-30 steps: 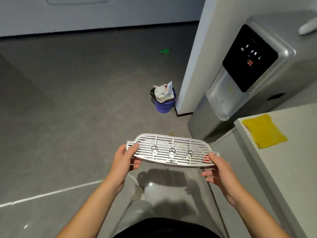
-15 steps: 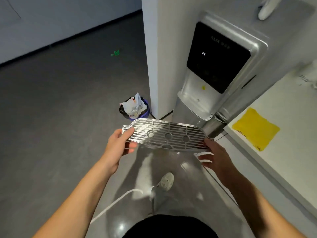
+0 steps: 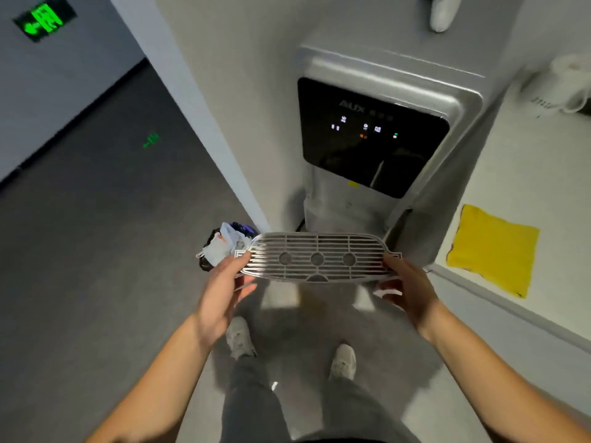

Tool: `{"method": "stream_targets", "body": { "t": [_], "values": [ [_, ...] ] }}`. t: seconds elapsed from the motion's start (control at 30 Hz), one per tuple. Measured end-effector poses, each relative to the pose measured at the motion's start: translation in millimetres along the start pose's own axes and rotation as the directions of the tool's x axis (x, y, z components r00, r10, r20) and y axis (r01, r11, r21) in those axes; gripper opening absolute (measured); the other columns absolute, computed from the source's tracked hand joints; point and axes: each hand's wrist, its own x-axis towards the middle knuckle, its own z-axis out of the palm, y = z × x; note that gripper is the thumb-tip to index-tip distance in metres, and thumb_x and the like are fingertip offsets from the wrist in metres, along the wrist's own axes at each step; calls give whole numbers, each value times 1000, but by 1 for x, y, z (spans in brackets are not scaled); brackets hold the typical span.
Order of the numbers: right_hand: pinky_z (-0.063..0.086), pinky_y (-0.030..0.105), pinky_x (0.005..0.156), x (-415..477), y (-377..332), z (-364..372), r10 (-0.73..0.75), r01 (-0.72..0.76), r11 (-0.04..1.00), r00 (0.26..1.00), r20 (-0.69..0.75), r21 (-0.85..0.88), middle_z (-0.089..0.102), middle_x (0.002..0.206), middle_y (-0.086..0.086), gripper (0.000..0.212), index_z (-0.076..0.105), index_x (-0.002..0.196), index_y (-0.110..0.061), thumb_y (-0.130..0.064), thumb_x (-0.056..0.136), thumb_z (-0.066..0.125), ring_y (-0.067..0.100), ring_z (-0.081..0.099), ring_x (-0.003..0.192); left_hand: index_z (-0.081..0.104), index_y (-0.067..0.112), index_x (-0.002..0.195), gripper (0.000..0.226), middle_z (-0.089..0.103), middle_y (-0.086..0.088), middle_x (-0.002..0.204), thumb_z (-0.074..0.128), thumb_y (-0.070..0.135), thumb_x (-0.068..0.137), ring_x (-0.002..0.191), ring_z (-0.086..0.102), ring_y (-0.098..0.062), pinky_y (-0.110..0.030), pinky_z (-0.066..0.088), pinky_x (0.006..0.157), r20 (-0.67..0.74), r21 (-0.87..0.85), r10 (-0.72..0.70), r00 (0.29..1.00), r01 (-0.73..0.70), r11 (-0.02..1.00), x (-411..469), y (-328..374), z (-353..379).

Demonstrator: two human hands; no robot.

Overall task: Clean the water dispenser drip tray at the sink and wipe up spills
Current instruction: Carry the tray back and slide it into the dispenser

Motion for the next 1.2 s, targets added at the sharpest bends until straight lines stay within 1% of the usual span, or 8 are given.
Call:
{"method": "stream_targets", "body": {
  "t": [0.07,0.17,0.27,0.43,0.6,0.73,0.97,1.2],
  "values": [
    [49,32,62,14,2,6,-10,11,1000,997,-75,10,71,88,11,29,71,102,-18,-46,97,64,22,63,73,73,18,118,24,75,-6,113,63,32,101,94,67,-18,-34,49,86,18,-14,-13,1000,13,1000,35,11,6],
    [51,31,69,35,9,12,0,4,1000,986,-167,19,77,93,1,31,72,109,-21,-49,99,62,12,64,75,75,15,96,13,71,-14,98,64,20,101,88,61,-28,-43,49,83,66,-26,-10,998,12,1000,91,22,16],
    [49,32,71,56,16,17,20,-10,999,967,-253,39,77,105,3,34,70,118,-20,-47,100,61,17,63,82,68,6,92,14,70,-8,76,60,13,101,74,60,-28,-34,51,64,109,38,19,994,-23,999,145,25,28],
    [50,35,71,100,36,28,38,-10,997,926,-376,77,76,110,9,35,68,121,-16,-44,102,59,22,63,87,64,2,122,27,73,-13,102,61,20,102,90,71,-22,-36,54,86,245,102,-97,965,74,992,230,7,33],
    [49,35,67,164,61,30,39,9,994,896,-442,106,77,105,13,33,69,115,-14,-42,101,61,22,61,79,74,17,102,10,78,-7,96,65,22,100,92,72,-21,-34,56,83,226,190,-112,968,69,979,304,-16,52],
    [52,36,68,210,78,29,36,28,992,869,-493,122,73,99,10,35,63,116,-14,-45,101,61,23,61,79,77,29,75,25,70,-3,85,68,27,99,83,63,-21,-40,50,79,211,323,-71,975,-1,947,352,-31,69],
    [50,34,62,261,87,24,33,62,986,837,-546,154,70,97,9,20,63,112,-19,-36,105,56,23,59,78,74,23,89,14,77,-5,94,67,30,99,98,74,-22,-37,61,87,164,364,-14,986,-48,930,398,-57,94],
    [55,43,85,273,89,22,-29,100,991,820,-572,94,75,104,-3,19,68,113,-29,-41,105,55,17,66,89,73,17,86,21,73,-13,93,64,30,101,94,70,-23,-44,61,93,165,393,94,982,-153,907,399,-60,100]
  ]
}}
